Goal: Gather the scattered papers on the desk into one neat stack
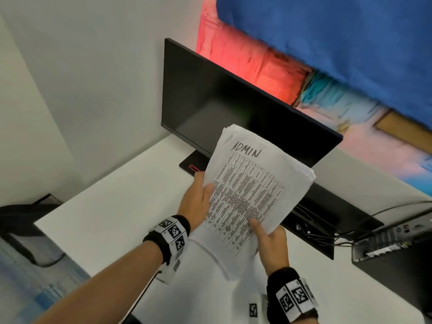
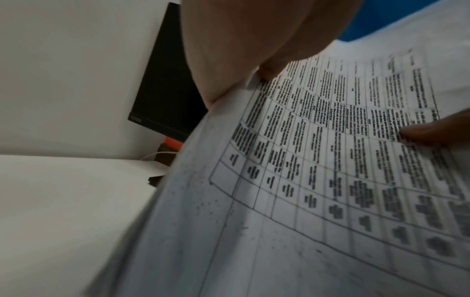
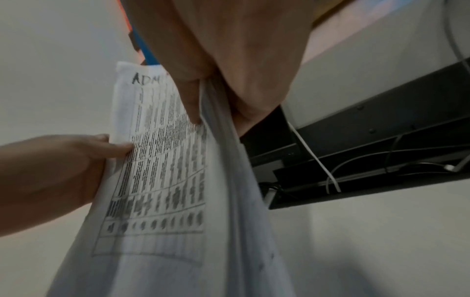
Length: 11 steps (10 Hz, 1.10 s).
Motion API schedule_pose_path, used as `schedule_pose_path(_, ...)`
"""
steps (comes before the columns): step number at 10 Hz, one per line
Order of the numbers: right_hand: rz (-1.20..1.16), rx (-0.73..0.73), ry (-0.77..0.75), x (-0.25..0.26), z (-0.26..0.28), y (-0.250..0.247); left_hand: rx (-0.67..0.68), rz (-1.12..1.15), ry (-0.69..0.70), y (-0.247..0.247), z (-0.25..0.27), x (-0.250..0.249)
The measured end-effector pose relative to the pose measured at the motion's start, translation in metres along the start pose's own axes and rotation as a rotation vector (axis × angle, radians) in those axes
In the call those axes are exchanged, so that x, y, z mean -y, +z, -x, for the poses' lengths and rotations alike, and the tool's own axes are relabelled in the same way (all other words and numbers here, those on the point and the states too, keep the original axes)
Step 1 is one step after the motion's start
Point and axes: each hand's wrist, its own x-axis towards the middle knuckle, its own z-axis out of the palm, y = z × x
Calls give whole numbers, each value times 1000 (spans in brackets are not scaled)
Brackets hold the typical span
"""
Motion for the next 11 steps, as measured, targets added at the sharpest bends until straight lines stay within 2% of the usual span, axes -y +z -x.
schedule_pose_path(1,13,101,-3,6,-9,23,-100,-90,-22,-28,-4,10)
schedule_pose_path(2,49,161,34,1,-21,57,-175,-118,-150,-66,-6,35)
schedule_pose_path(3,76,237,154,-16,-29,86,-204,-186,-282,-115,-13,75)
schedule_pose_path(4,126,338,312,-39,-30,100,-157,-386,-412,-167,-30,120)
schedule_pose_path(5,222,359,443,-61,-27,101,-72,-592,-489,-202,-50,148)
schedule_pose_path(6,275,314,544,-75,-22,96,-36,-658,-519,-214,-69,158)
schedule_pose_path(7,268,247,602,-78,-20,92,11,-756,-476,-213,-84,163)
schedule_pose_path(9,256,160,625,-79,-18,82,45,-960,-414,-197,-95,168)
schedule_pose_path(11,311,121,567,-73,-10,64,-19,-1052,-401,-187,-101,164)
